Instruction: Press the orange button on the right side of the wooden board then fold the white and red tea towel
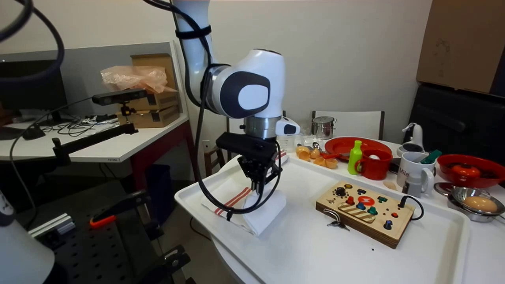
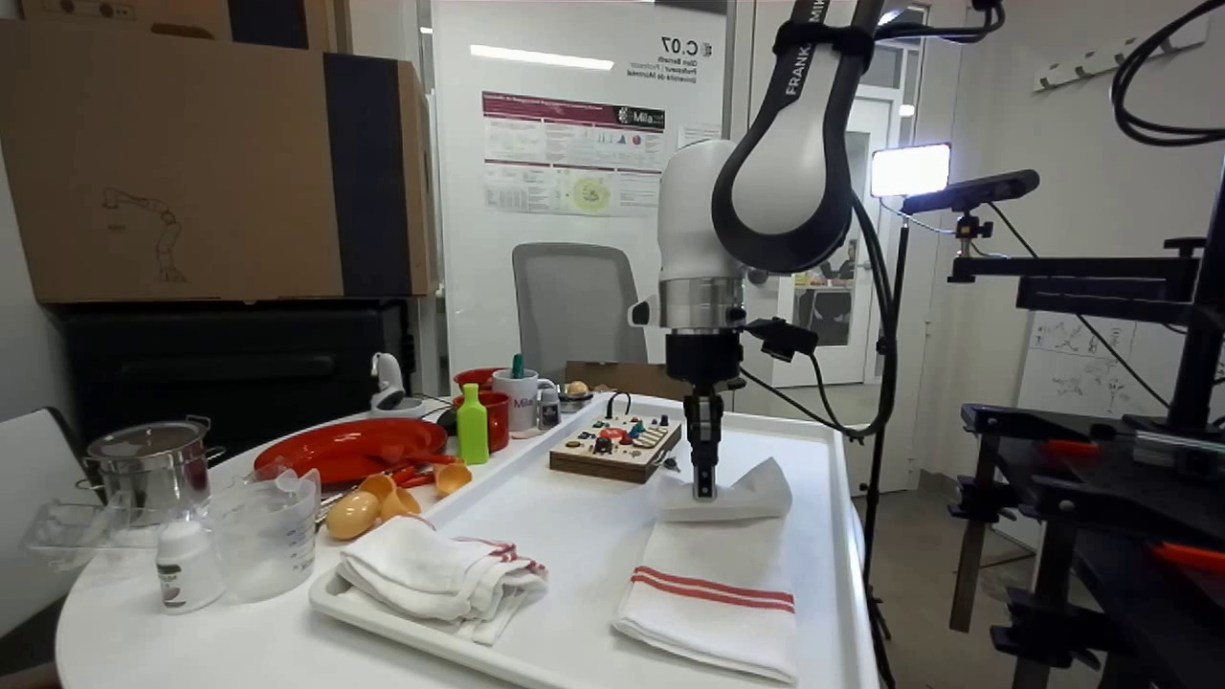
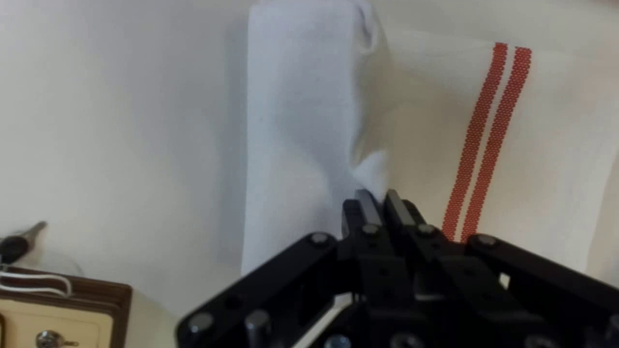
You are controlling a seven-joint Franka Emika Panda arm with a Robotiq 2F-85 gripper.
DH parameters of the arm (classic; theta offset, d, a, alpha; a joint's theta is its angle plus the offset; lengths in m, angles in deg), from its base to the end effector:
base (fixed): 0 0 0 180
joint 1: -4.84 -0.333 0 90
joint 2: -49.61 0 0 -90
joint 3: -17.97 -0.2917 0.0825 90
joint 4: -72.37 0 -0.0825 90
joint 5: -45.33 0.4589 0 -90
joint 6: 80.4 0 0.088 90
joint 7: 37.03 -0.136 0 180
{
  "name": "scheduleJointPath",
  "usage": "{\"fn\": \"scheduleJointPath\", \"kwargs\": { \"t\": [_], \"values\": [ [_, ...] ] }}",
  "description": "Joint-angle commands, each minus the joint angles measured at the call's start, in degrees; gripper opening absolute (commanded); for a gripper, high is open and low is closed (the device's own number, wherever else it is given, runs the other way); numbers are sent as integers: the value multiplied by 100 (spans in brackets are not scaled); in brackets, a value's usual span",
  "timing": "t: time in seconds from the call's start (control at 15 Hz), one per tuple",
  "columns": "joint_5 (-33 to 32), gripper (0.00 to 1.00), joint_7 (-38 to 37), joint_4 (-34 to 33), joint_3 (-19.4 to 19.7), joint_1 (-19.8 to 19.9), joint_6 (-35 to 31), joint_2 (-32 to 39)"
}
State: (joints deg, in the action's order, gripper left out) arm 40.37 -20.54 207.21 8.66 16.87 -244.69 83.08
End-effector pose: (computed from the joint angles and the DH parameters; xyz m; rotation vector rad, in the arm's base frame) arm 0.4853 0.0016 -0.0389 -3.0280 -0.4587 0.0719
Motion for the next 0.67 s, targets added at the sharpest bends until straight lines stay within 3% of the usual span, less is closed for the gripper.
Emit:
{"fn": "scheduleJointPath", "kwargs": {
  "t": [0.0, 0.53, 0.6],
  "values": [
    [116, 7, 6, -7, 28, -123, 13, -4],
    [135, 7, -32, -6, 30, -153, 14, -4],
    [135, 2, -32, -6, 30, -153, 14, -4]
  ]
}}
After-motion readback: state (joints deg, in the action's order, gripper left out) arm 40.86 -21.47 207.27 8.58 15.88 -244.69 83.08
